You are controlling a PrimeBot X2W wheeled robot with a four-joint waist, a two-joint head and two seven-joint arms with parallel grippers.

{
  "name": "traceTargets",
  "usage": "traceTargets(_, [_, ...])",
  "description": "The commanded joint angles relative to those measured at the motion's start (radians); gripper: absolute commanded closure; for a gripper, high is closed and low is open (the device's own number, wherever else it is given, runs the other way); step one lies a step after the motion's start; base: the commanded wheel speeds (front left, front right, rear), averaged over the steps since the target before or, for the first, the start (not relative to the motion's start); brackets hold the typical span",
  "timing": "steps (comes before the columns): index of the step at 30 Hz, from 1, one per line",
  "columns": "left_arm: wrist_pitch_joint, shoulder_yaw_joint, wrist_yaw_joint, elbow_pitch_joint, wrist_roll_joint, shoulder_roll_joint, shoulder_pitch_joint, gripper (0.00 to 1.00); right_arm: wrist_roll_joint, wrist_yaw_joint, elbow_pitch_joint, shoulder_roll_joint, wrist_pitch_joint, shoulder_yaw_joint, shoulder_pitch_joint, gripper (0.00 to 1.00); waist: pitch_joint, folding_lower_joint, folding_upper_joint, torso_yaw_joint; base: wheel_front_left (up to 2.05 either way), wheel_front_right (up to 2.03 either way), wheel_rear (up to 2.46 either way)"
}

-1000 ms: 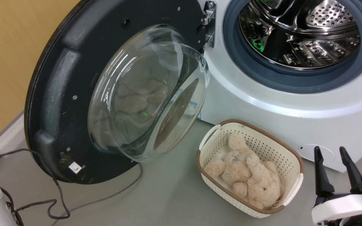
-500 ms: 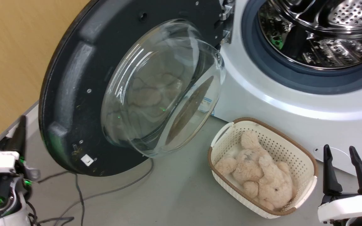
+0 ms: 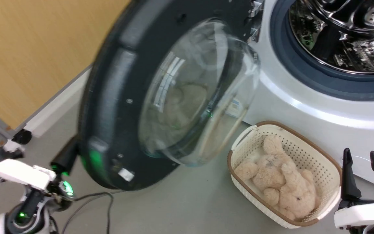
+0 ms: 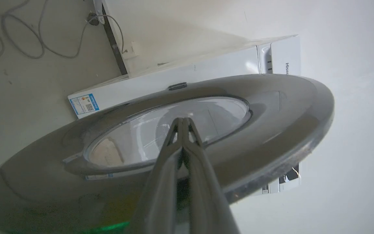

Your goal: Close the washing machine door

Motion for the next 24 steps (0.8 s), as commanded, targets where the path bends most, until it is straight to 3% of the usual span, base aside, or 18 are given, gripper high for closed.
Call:
traceTargets(1, [0.036, -0.029, -0.009, -0.035, -0.052, -0.007, 0.027, 1.00, 0.011, 0.001, 0.008, 0.004, -0.013, -0.006, -0.021, 0.00, -0.001, -0.0001, 0.0000, 0.010, 0.00, 0.00, 0.00])
traceTargets(7, [0.122, -0.180, -0.015, -0.214, -0.131, -0.010, 0.119, 1.00, 0.032, 0.001, 0.017, 0.005, -0.025, -0.016, -0.024, 0.00, -0.010, -0.0001, 0.0000, 0.016, 0.00, 0.00, 0.00])
traceTargets(11, [0.118, -0.302, -0.015, -0.304, -0.117, -0.011, 0.166, 1.00, 0.035, 0.001, 0.020, 0.005, -0.025, -0.014, -0.027, 0.00, -0.013, -0.0001, 0.0000, -0.016, 0.00, 0.00, 0.00])
traceTargets(17, [0.077, -0.475, -0.015, -0.345, -0.099, -0.011, 0.175, 1.00, 0.038, 0.001, 0.023, 0.005, -0.025, -0.004, -0.040, 0.00, -0.010, -0.0001, 0.0000, -0.103, 0.00, 0.00, 0.00])
traceTargets(24, [-0.049, -0.615, -0.015, -0.307, -0.065, -0.011, 0.127, 1.00, 0.044, 0.001, 0.026, 0.005, -0.025, -0.005, -0.044, 0.00, -0.005, -0.0001, 0.0000, -0.235, 0.00, 0.00, 0.00])
